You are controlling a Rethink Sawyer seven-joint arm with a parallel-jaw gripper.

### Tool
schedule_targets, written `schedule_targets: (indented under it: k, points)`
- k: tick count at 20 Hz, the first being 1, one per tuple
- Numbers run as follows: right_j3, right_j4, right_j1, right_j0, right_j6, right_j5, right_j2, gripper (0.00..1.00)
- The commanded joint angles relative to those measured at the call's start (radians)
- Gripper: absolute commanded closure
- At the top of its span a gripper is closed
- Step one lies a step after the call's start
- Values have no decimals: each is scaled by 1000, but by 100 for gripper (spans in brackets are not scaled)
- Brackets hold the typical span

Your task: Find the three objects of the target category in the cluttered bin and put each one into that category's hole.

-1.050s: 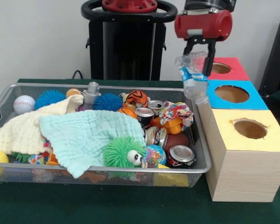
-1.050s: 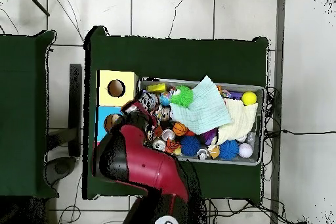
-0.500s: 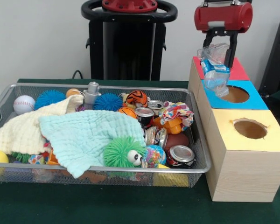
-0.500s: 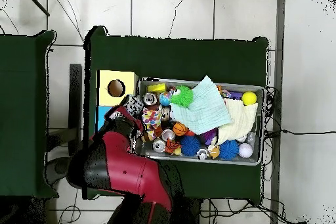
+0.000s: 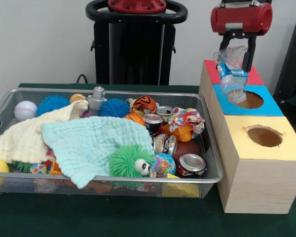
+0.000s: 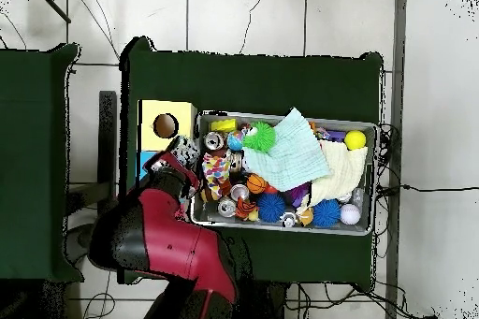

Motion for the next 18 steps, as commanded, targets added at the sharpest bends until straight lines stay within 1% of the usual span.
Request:
schedule_targets:
  k: [1,3,10,16,18]
  points:
    - [8,55,61,14,176,48,26,100]
    - [11,66,64,33,179,55,16,100]
    - [22,86,82,68,186,51,24,100]
    - [27,78,84,51,167,55,61,100]
    - [21,78,95,56,163,63,57,100]
